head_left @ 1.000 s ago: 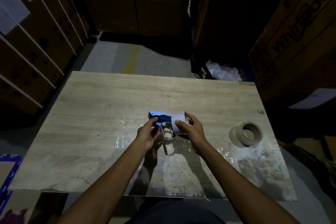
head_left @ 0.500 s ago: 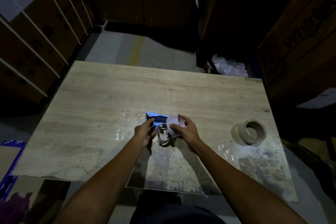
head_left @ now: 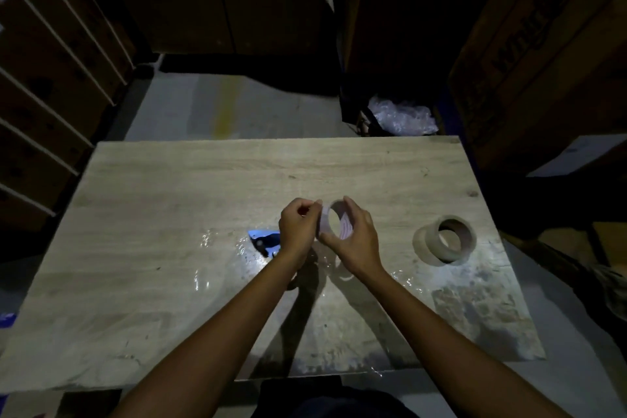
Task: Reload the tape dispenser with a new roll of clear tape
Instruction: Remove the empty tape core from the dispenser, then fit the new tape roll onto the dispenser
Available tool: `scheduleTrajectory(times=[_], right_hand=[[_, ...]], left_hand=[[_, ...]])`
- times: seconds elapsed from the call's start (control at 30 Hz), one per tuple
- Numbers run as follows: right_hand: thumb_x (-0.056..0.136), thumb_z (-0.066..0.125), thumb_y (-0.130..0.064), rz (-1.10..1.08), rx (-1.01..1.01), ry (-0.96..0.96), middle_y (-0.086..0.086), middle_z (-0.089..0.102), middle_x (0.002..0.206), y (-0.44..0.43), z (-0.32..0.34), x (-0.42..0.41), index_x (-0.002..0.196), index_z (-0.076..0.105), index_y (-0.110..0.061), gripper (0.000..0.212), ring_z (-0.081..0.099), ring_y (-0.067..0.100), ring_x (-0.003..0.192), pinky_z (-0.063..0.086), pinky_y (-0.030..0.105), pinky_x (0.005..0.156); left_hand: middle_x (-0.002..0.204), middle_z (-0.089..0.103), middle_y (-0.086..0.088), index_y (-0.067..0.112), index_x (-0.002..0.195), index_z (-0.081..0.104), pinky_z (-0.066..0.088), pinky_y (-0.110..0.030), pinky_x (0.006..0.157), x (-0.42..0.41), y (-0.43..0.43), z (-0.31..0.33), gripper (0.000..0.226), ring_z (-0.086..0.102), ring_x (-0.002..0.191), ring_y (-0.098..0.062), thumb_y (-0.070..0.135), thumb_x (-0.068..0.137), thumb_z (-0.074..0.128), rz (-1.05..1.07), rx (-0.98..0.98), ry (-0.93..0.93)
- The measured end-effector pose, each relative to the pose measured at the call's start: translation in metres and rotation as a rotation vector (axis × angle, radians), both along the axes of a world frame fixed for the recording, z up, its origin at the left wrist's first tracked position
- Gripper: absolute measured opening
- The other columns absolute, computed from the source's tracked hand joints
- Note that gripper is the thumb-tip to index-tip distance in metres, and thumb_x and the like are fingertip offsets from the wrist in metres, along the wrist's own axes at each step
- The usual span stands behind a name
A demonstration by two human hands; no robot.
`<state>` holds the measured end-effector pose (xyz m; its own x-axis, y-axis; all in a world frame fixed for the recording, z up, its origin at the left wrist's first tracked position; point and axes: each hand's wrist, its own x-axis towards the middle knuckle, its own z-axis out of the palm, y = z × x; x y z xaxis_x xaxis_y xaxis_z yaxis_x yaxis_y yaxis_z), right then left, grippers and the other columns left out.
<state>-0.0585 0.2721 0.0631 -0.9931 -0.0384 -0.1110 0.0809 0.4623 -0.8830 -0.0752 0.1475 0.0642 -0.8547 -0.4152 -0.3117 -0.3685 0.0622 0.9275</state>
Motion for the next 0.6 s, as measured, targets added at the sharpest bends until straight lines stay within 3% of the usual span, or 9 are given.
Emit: scheduleTrajectory(times=[0.13,0.2,0.3,0.43,0.5,0.6], right_hand=[[0.071,0.076,-0.055,-0.078,0.183,0.082,-0.002,0.051,0.136,0.039,0.006,-0.029,0.146,0.038,-0.025,0.09,0.049,0.008,0.122,0.04,0.015,0.094],[0.071,0.078,-0.055,-0.102,0.249,0.083,0.001,0.05,0.138,0.061,0.006,-0.044,0.147,0.036,-0.023,0.092,0.048,0.013,0.126,0.046,0.026,0.098],[0.07,0.08,-0.049,-0.148,0.283,0.075,0.002,0.049,0.137,0.092,0.001,-0.068,0.142,0.039,-0.024,0.087,0.048,0.015,0.125,0.049,0.03,0.097],[0.068,0.082,-0.043,-0.126,0.355,0.007,0.006,0.048,0.131,0.126,-0.016,-0.099,0.134,0.042,-0.029,0.078,0.054,0.02,0.115,0.048,0.027,0.082],[0.07,0.082,-0.042,-0.119,0.401,-0.051,0.007,0.046,0.131,0.14,-0.029,-0.114,0.133,0.042,-0.03,0.076,0.058,0.024,0.111,0.053,0.032,0.084],[0.074,0.08,-0.045,-0.084,0.499,-0.101,0.008,0.043,0.132,0.154,-0.048,-0.135,0.136,0.04,-0.029,0.075,0.06,0.027,0.108,0.057,0.037,0.088]], left_hand=[[0.092,0.069,-0.009,0.007,0.094,0.071,0.054,-0.028,0.073,-0.037,0.038,0.009,0.019,0.065,0.083,-0.021,0.023,0.097,0.061,-0.147,-0.135,0.035],[0.095,0.07,-0.009,0.006,0.098,0.073,0.051,-0.022,0.069,-0.058,0.058,0.009,0.019,0.064,0.083,-0.019,0.019,0.097,0.06,-0.233,-0.161,0.044],[0.097,0.073,-0.011,0.004,0.099,0.075,0.055,-0.031,0.073,-0.088,0.088,0.003,0.019,0.067,0.089,-0.026,0.009,0.095,0.057,-0.312,-0.128,0.023],[0.097,0.072,-0.011,0.006,0.097,0.074,0.06,-0.046,0.084,-0.119,0.122,-0.017,0.017,0.069,0.093,-0.03,0.007,0.094,0.057,-0.397,-0.074,-0.049],[0.096,0.072,-0.008,0.009,0.097,0.074,0.061,-0.043,0.081,-0.128,0.132,-0.029,0.016,0.07,0.088,-0.027,0.006,0.094,0.058,-0.454,-0.072,-0.08],[0.097,0.074,-0.009,0.01,0.099,0.073,0.056,-0.028,0.067,-0.14,0.142,-0.049,0.018,0.069,0.078,-0.02,0.002,0.091,0.059,-0.484,-0.103,-0.102]])
